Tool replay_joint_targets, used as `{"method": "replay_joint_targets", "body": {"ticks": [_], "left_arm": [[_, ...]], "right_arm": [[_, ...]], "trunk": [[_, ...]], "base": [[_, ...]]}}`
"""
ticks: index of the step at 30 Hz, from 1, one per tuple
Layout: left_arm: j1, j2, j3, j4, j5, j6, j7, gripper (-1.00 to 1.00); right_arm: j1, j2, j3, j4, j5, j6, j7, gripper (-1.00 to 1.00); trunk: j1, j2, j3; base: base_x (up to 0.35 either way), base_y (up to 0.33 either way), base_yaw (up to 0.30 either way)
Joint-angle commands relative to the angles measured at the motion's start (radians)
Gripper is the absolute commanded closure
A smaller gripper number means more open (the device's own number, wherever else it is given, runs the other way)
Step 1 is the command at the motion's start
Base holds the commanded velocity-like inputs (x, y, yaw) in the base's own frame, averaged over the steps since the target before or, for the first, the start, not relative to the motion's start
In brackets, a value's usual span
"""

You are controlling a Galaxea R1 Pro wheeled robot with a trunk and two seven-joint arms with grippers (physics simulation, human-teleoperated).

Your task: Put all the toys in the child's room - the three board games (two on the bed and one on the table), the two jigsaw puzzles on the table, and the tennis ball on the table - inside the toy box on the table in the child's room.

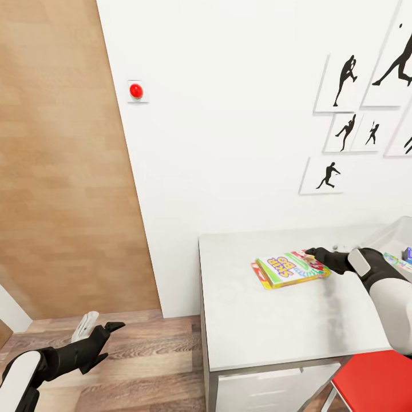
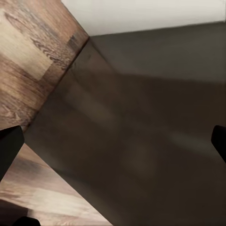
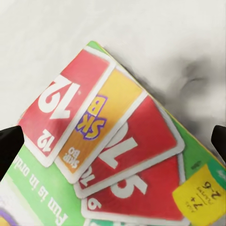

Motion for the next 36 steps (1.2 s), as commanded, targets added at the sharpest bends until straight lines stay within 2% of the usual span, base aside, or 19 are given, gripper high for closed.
{"method": "replay_joint_targets", "body": {"ticks": [1, 10, 14, 16, 23, 30, 36], "left_arm": [[-0.001, 0.000, 0.002, 0.000, 0.010, 0.003, 0.010, -1.00], [-0.001, -0.001, 0.004, 0.001, 0.006, 0.001, 0.012, -1.00], [-0.001, -0.001, 0.004, 0.003, 0.005, 0.000, 0.013, -1.00], [-0.001, -0.002, 0.004, 0.004, 0.004, 0.000, 0.013, -1.00], [-0.001, -0.001, 0.005, 0.012, 0.003, -0.001, 0.013, -1.00], [-0.001, 0.000, 0.005, 0.016, 0.003, -0.002, 0.013, -1.00], [-0.001, -0.001, 0.005, 0.017, 0.004, -0.001, 0.013, -1.00]], "right_arm": [[0.000, 0.002, -0.007, -0.001, 0.000, 0.006, 0.008, -1.00], [0.001, 0.002, -0.006, -0.002, -0.005, 0.013, 0.071, -1.00], [0.002, 0.002, -0.005, -0.007, -0.006, 0.073, 0.088, -1.00], [0.003, 0.002, -0.003, -0.009, -0.006, 0.092, 0.123, -1.00], [0.004, 0.004, 0.003, -0.011, -0.004, 0.106, 0.171, -1.00], [0.005, 0.007, 0.006, -0.010, 0.003, 0.109, 0.275, -1.00], [0.020, 0.010, 0.011, -0.010, 0.004, 0.110, 0.295, -1.00]], "trunk": [[0.000, -0.001, -0.001], [0.000, -0.001, -0.001], [0.000, -0.001, -0.001], [0.000, -0.001, -0.001], [0.000, -0.001, -0.001], [0.000, -0.001, -0.001], [0.000, -0.001, -0.001]], "base": [[0.000, 0.000, 0.000], [0.000, 0.000, 0.000], [0.000, 0.000, 0.000], [0.000, 0.000, 0.000], [0.000, 0.000, 0.000], [0.000, 0.000, 0.000], [0.000, 0.000, 0.000]]}}
